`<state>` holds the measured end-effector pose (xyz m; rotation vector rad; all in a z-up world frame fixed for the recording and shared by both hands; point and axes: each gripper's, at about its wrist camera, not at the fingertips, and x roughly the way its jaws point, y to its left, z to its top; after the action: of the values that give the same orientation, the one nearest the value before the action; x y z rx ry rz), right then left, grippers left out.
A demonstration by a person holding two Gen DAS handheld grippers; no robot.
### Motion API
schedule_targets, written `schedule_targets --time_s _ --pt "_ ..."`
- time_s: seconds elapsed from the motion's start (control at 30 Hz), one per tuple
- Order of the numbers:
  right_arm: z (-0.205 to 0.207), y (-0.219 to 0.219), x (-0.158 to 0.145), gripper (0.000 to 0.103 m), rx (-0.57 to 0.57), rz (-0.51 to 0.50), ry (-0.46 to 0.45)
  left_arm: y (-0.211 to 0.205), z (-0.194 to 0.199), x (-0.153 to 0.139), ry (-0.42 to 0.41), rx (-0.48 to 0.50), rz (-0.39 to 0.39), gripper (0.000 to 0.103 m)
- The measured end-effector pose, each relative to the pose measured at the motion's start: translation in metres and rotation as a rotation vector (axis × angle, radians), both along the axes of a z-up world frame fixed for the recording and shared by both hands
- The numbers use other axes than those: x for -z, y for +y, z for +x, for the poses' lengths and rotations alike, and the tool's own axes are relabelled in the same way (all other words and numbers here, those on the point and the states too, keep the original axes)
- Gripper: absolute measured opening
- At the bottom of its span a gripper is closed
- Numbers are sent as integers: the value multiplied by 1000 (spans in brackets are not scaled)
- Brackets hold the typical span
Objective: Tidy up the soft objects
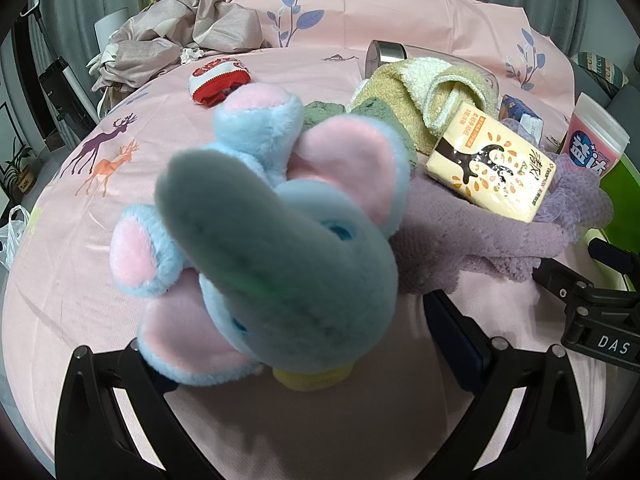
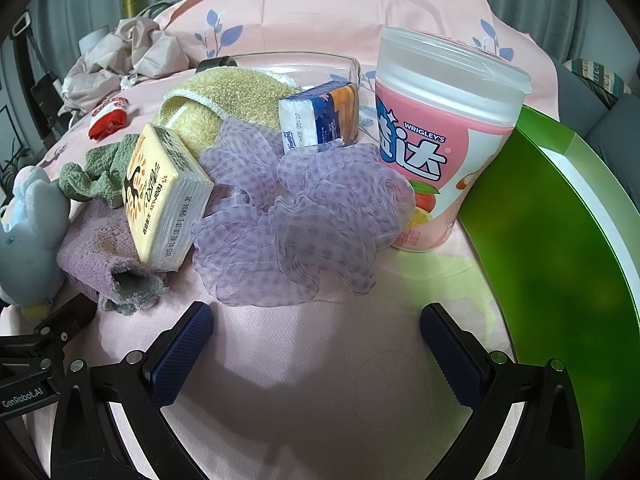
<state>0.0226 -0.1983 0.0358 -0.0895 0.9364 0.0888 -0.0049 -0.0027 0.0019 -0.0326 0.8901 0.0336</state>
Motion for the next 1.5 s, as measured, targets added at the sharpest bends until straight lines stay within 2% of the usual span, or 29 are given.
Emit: schedule_targets --time_s 1.37,1.5 --pt "0 -1 1 103 11 -3 0 2 0 -1 0 1 1 102" --pt "3 0 3 103 18 -1 7 4 7 -3 36 26 -5 102"
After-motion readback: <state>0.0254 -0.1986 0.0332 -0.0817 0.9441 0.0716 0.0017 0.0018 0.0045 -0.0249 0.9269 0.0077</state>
